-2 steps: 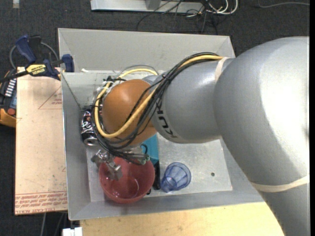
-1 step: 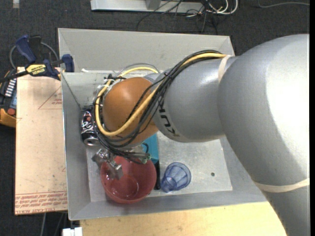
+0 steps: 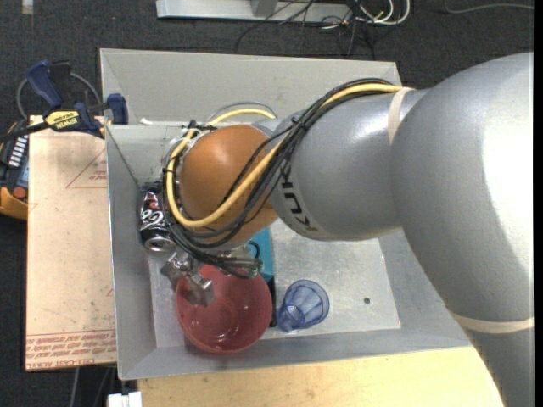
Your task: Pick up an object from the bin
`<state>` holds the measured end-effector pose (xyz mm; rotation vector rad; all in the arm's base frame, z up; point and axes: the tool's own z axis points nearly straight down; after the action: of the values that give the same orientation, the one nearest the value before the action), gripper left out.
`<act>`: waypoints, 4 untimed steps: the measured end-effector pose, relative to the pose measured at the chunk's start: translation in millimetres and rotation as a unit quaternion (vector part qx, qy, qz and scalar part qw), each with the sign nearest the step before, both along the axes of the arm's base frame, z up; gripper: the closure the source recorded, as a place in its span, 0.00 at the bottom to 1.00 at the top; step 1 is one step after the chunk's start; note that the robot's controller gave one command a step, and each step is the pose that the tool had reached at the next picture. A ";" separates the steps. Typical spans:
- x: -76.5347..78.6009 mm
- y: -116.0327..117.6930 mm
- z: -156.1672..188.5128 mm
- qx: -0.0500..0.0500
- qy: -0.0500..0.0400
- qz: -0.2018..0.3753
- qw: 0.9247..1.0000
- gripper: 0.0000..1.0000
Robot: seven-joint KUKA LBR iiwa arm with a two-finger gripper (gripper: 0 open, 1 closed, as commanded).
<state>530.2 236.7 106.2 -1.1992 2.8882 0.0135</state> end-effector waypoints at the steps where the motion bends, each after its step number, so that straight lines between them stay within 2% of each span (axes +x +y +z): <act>1: 1.0 0.4 17.5 0.001 -0.002 0.000 1.000 1.00; 4: 0.9 0.8 42.5 0.001 -0.002 -0.001 1.000 1.00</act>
Offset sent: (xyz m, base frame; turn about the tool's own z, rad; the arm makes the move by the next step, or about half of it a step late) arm 0.0001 0.0001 0.0409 0.0000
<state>531.1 237.6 148.7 -1.1947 2.8852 0.0145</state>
